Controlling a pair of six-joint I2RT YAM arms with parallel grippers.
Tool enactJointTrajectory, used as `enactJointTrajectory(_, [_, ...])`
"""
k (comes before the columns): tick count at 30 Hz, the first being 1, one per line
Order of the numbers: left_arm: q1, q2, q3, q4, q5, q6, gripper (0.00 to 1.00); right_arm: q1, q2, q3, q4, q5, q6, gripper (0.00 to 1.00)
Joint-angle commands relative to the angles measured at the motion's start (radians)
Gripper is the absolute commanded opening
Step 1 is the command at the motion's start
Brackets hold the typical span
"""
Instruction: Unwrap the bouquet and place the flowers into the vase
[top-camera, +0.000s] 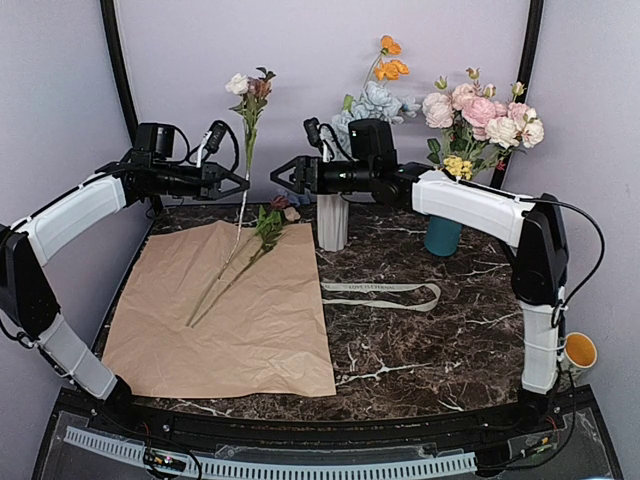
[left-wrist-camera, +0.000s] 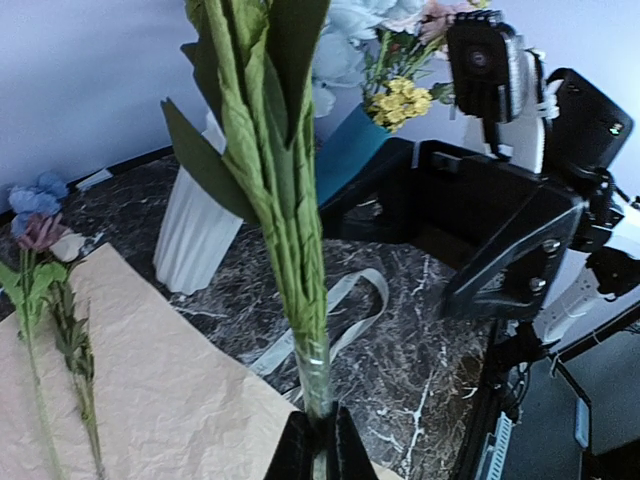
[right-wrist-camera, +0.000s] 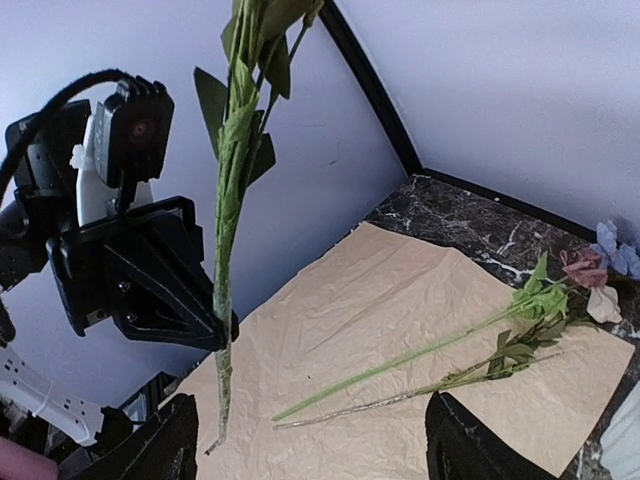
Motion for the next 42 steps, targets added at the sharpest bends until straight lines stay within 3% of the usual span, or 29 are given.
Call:
enactJointTrajectory(1, [-0.017, -0.037, -0.029, 0.120, 0.171, -0.038, 0.00, 0.011, 0.040, 0.094, 0.048, -0.112, -0.009, 0.75])
enactJointTrajectory(6, [-0.048, -0.046, -0.053, 0.152, 0.177, -0.059, 0.00, 0.030, 0.065, 0.118, 0.107, -0.163, 0.006, 0.71])
enactJointTrajectory(15, [-0.065, -0.077, -0.098, 0.182, 0.187, -0.063, 0.00, 0.055, 0.106, 0.172, 0.102, -0.148, 0.040, 0.52])
enactJointTrajectory(20, [-0.068, -0.097, -0.113, 0.180, 0.181, -0.053, 0.00, 0.062, 0.119, 0.186, 0.108, -0.154, 0.051, 0.29])
enactJointTrajectory(24, [-0.068, -0.115, -0.125, 0.157, 0.146, -0.038, 0.00, 0.066, 0.116, 0.194, 0.115, -0.155, 0.051, 0.00])
enactJointTrajectory(26, [-0.070, -0.133, -0.139, 0.149, 0.098, -0.034, 0.10, 0.068, 0.104, 0.196, 0.110, -0.140, 0.036, 0.00])
enactJointTrajectory(29, [-0.070, -0.172, -0.160, 0.136, -0.022, -0.017, 0.51, 0.069, 0.069, 0.196, 0.086, -0.094, -0.017, 0.00])
enactJointTrajectory(32, [-0.069, -0.221, -0.192, 0.133, -0.169, 0.003, 0.74, 0.070, 0.001, 0.182, 0.053, 0.043, -0.104, 0.00])
enactJointTrajectory(36, [-0.069, -0.288, -0.251, 0.132, -0.331, 0.017, 0.87, 0.065, -0.066, 0.179, 0.023, 0.244, -0.233, 0.00])
enactJointTrajectory(42, [-0.069, -0.390, -0.369, 0.171, -0.484, 0.023, 0.90, 0.042, -0.099, 0.237, 0.023, 0.488, -0.392, 0.00])
